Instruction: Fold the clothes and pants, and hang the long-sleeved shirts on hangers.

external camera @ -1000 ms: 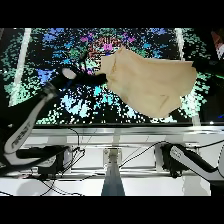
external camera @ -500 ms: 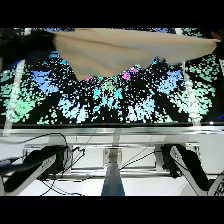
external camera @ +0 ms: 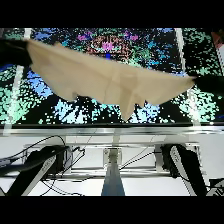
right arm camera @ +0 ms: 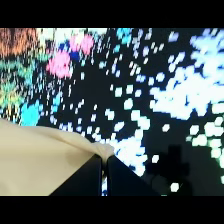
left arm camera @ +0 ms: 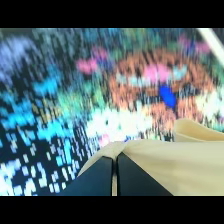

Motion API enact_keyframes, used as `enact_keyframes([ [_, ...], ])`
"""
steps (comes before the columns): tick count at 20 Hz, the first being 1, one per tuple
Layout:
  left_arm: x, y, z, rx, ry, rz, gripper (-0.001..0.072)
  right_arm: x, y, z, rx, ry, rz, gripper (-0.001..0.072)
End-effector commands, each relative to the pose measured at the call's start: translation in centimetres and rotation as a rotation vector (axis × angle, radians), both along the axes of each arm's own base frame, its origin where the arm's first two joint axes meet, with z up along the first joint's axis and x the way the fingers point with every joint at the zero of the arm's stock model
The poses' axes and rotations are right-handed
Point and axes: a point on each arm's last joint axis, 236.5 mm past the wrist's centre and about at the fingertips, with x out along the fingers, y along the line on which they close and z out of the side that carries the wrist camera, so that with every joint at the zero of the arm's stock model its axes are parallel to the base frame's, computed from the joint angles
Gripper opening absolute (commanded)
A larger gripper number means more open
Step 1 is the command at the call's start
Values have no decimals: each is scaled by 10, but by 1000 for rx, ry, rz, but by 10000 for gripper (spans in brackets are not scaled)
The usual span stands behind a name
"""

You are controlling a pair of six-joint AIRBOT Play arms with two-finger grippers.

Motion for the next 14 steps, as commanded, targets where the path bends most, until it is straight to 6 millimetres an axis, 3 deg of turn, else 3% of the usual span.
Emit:
enact_keyframes([
  [1,-1,-4,-107,-16,363,-22,16,-16,16,-60,105,155,17,9],
  [4,7,-18,-192,-121,584,-9,16,13,-5,-103,106,104,-107,10],
  [7,16,-50,-243,-268,718,-21,16,47,-34,-123,105,31,-253,10],
  [10,36,-77,-262,-321,699,-23,16,75,-60,-134,122,-18,-383,19],
  [11,40,-84,-263,-320,680,-29,16,81,-67,-137,114,-32,-404,102],
  [12,44,-92,-263,-312,660,-40,16,86,-73,-143,106,-37,-420,265],
  [13,45,-99,-261,-306,643,-51,16,89,-77,-148,91,-32,-424,333],
  [14,46,-106,-260,-300,632,-64,16,86,-84,-159,45,-5,-413,332],
])
